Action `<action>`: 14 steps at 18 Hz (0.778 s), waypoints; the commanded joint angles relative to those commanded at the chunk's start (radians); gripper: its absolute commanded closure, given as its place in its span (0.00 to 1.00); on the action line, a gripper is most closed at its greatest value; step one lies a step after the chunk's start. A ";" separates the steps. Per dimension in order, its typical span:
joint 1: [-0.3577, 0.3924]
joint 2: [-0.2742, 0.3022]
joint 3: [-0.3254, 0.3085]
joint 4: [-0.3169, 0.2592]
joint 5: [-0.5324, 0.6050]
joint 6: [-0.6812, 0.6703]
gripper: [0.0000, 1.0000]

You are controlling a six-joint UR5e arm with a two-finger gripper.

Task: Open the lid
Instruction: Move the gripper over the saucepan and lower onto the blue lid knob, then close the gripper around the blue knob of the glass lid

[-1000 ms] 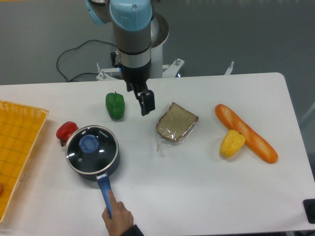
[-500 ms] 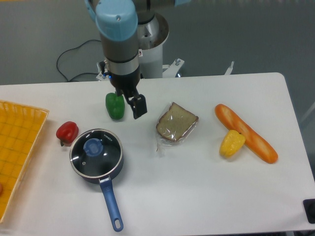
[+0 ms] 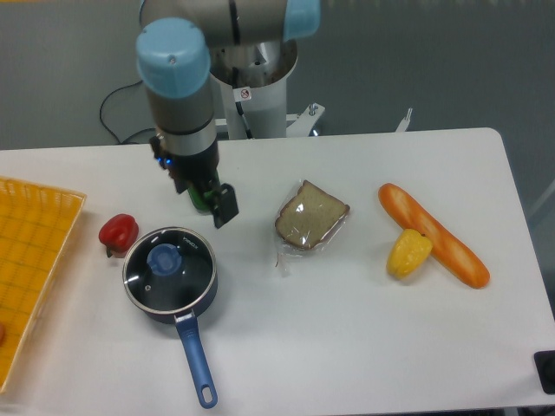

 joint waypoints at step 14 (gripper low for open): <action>-0.074 -0.066 0.028 0.003 0.008 0.276 0.00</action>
